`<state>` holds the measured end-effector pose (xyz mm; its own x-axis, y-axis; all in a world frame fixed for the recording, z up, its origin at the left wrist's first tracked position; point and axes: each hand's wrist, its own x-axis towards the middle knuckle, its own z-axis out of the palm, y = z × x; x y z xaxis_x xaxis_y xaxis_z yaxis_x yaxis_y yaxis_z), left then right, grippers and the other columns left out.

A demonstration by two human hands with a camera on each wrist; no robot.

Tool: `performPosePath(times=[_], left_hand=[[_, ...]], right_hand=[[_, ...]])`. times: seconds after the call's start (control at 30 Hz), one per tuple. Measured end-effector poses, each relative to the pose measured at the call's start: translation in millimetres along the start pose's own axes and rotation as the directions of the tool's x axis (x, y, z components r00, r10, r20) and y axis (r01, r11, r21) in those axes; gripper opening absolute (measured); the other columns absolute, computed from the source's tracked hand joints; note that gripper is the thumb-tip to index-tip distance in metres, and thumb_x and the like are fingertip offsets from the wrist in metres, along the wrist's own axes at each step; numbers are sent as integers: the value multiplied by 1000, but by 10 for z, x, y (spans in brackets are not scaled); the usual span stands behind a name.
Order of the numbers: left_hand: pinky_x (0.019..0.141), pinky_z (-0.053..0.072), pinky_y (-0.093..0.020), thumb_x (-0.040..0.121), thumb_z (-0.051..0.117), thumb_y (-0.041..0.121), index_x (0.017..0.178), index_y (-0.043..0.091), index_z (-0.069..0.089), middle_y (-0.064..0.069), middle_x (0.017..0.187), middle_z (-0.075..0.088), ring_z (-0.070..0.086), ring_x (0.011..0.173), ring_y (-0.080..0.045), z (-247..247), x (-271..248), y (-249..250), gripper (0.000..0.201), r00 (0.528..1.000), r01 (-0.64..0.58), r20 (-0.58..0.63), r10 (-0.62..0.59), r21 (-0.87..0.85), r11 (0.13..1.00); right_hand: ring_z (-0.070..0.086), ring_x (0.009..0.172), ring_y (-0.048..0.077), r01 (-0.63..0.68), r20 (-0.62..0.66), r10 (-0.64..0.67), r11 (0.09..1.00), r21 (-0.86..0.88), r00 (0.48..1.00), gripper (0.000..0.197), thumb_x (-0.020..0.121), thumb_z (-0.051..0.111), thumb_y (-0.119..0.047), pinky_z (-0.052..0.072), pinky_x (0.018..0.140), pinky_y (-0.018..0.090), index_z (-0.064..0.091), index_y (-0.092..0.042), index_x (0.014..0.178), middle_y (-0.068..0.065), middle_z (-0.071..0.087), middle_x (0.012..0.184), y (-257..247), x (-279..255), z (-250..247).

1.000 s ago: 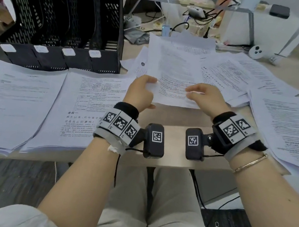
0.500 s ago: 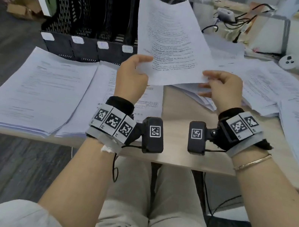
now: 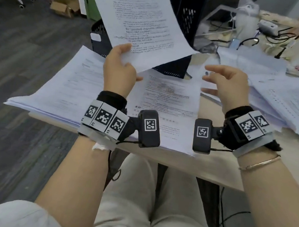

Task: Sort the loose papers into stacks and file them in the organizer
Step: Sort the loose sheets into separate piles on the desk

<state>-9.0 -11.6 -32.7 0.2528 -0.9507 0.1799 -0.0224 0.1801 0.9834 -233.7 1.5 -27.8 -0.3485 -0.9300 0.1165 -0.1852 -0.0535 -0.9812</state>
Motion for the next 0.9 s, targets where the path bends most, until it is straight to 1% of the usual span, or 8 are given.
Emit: performPosePath(times=[0.1,0.17,0.27,0.37,0.53,0.63,0.83,0.9], left_hand=[[66,58,-23,85,35,-15,137,9,42,-3,138,38,48,117,-17,-195,87,-14,57,992,-27,-119,30,31,999],[70,58,-26,85,36,-14,140,9,38,-3,140,36,45,123,-20,-275,132,-51,60,986,-54,-157,63,64,997],[80,57,-34,84,36,-13,142,9,32,3,133,33,41,127,-22,-325,163,-131,63,982,-59,-172,74,90,994],[97,49,-42,81,36,-11,144,9,29,9,125,29,41,128,-22,-328,162,-169,66,979,-65,-184,84,107,992],[100,46,-43,81,35,-13,145,10,27,5,134,30,38,131,-21,-256,144,-145,68,983,-76,-161,90,93,993],[102,44,-43,82,33,-14,146,10,24,3,139,29,37,132,-19,-137,83,-92,69,989,-98,-97,108,96,990],[108,39,-44,82,33,-14,148,10,22,-2,149,25,30,137,-21,166,-78,-20,71,982,-112,170,87,143,983],[113,31,-34,82,33,-16,147,8,24,-5,152,25,26,140,-19,301,-150,0,70,969,-128,230,89,162,978]], right_hand=[[66,86,13,2,7,-2,1000,-22,1000,24,88,50,-2,60,71,33,70,-14,92,10,65,104,33,13,103],[66,86,12,2,24,-1,999,-34,1000,25,89,49,-2,59,68,29,69,-17,91,9,65,102,55,17,140],[66,85,11,-7,42,9,999,-39,999,28,89,47,-1,58,66,27,69,-19,86,4,66,100,78,24,133],[66,85,11,-20,34,21,999,-43,999,29,89,48,-2,59,71,31,69,-20,84,2,67,96,101,37,94],[66,83,13,0,13,0,1000,-30,1000,29,88,45,1,57,67,28,69,-15,85,3,68,96,106,5,26],[65,85,15,19,1,-19,999,-26,1000,29,88,44,3,54,60,22,68,-14,87,5,68,98,106,-27,-52],[64,89,14,65,97,-60,997,-52,994,31,89,47,1,55,71,28,67,-22,93,-1,69,97,107,-115,-306],[65,89,15,77,129,-69,995,-56,989,31,91,47,0,55,74,31,66,-22,101,-1,70,96,104,-155,-406]])
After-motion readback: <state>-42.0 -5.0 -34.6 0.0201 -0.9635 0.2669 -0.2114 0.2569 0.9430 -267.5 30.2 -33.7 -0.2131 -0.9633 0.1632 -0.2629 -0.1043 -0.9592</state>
